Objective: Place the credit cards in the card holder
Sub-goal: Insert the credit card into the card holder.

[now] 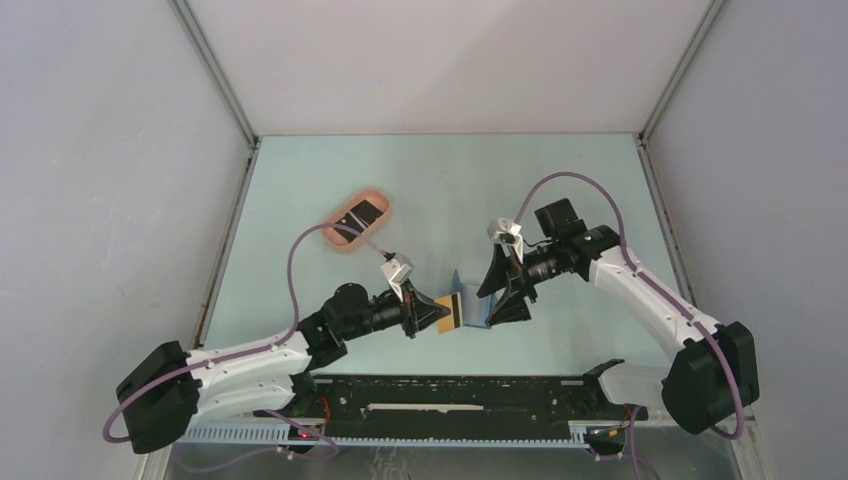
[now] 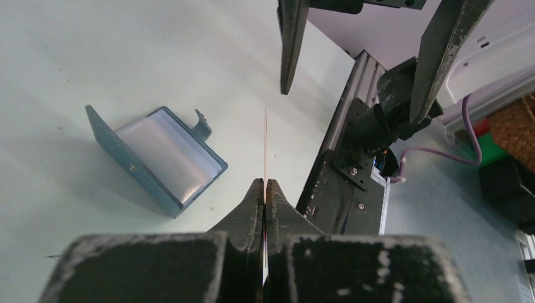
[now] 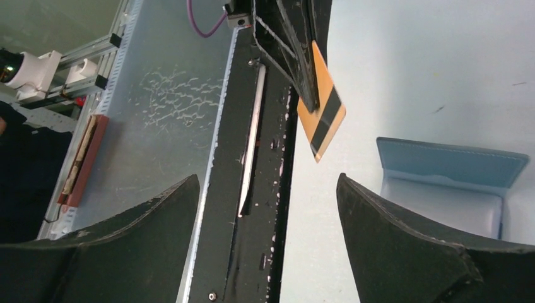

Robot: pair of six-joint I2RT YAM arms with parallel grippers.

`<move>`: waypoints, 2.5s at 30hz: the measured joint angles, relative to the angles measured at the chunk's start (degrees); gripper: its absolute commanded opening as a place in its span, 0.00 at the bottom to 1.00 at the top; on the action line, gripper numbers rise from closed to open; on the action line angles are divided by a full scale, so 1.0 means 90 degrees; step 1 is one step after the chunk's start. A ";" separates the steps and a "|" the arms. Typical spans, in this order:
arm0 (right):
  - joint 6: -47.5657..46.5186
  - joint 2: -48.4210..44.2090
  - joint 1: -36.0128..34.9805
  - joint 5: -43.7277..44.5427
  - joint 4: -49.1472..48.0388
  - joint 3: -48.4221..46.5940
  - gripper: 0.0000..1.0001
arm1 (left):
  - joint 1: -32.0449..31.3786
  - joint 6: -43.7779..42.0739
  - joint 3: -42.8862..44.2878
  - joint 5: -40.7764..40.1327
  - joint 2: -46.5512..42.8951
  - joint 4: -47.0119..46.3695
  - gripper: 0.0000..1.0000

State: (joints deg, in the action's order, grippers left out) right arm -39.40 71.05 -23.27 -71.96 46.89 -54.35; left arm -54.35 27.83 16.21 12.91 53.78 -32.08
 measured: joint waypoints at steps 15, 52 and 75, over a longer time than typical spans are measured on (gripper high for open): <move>0.1498 0.0520 -0.0316 0.0202 -0.1168 0.0027 0.43 | -0.0396 -0.0148 0.0661 0.0333 0.1064 -0.0374 0.00; 0.1115 0.0070 0.1253 0.2161 -0.0410 -0.0325 0.00 | -0.0563 -0.0287 0.0294 -0.1727 -0.1042 0.1440 0.73; 0.2108 0.0051 0.1751 0.2365 -0.1003 -0.0168 0.00 | -0.2599 -0.3990 0.4337 -0.4580 0.4619 0.4682 0.73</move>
State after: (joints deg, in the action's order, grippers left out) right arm -20.43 71.50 -7.51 -50.68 37.87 -55.86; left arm -77.73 -8.08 55.24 -28.32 95.35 10.07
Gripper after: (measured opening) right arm 0.007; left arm 0.725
